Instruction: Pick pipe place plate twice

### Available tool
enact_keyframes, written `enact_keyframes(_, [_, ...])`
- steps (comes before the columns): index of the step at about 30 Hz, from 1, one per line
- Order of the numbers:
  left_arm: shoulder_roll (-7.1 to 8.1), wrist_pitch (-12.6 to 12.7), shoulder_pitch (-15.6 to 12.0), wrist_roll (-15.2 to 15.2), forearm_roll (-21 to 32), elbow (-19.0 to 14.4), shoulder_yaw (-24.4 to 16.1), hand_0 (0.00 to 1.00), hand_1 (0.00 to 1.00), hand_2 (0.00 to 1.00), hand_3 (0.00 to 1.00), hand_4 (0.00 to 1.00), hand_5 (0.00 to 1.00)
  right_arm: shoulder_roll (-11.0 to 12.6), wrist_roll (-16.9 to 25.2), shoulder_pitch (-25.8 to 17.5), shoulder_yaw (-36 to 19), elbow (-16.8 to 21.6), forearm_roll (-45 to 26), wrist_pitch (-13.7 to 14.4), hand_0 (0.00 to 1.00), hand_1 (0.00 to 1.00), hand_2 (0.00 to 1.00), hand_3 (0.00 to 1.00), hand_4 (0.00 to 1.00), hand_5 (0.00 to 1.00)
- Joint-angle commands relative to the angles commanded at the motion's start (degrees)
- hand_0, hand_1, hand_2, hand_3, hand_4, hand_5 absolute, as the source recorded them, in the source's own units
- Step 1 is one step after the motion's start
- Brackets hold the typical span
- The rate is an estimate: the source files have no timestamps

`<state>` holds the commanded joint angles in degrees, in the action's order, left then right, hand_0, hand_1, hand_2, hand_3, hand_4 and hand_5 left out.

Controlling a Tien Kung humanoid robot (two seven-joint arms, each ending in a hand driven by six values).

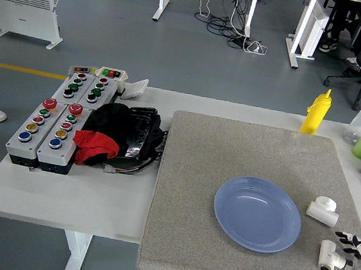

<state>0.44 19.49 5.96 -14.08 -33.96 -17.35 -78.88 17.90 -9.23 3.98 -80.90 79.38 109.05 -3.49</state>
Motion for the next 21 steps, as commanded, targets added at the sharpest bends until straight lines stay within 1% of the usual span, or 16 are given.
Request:
enact_keyframes(3, [0.01, 0.01, 0.02, 0.04, -0.02, 0.01, -0.02, 0.74, 0.714, 0.771, 0.793, 0.422, 0.998, -0.14, 0.22, 0.07, 0.17, -0.36, 0.57, 0.31, 0.64, 0.7, 0.749, 0.814, 0.801, 0.412])
enact_keyframes(4, [0.01, 0.04, 0.03, 0.03, -0.05, 0.01, -0.03, 0.74, 0.713, 0.77, 0.79, 0.422, 0.998, -0.2, 0.25, 0.14, 0.21, -0.48, 0.75, 0.29, 0.551, 0.643, 0.692, 0.755, 0.768, 0.373])
enact_keyframes(9, [0.01, 0.08, 0.07, 0.0, -0.03, 0.0, 0.04, 0.74, 0.713, 0.77, 0.79, 0.422, 0.998, 0.02, 0.46, -0.03, 0.41, -0.49, 1.25, 0.0, 0.551, 0.643, 0.692, 0.755, 0.768, 0.373])
enact_keyframes(10, [0.01, 0.08, 0.07, 0.0, -0.02, 0.0, 0.05, 0.74, 0.713, 0.767, 0.789, 0.423, 0.998, 0.03, 0.48, -0.06, 0.39, -0.48, 1.28, 0.0, 0.487, 0.6, 0.665, 0.732, 0.732, 0.343])
enact_keyframes(15, [0.01, 0.11, 0.06, 0.02, 0.02, 0.0, 0.07, 0.74, 0.713, 0.767, 0.789, 0.423, 0.998, 0.38, 1.4, -0.26, 0.39, -0.08, 0.79, 0.77, 0.487, 0.6, 0.665, 0.732, 0.732, 0.343])
enact_keyframes(16, [-0.01, 0.13, 0.03, 0.01, 0.02, -0.01, 0.06, 0.74, 0.713, 0.767, 0.788, 0.423, 0.998, 0.47, 1.67, -0.34, 0.41, 0.1, 0.58, 1.05, 0.461, 0.582, 0.644, 0.716, 0.727, 0.337])
enact_keyframes(21, [-0.07, 0.25, -0.09, -0.06, -0.06, -0.05, -0.01, 0.74, 0.713, 0.767, 0.788, 0.423, 0.998, 0.75, 2.66, -0.73, 0.15, 1.14, -0.21, 2.35, 0.461, 0.582, 0.644, 0.716, 0.727, 0.337])
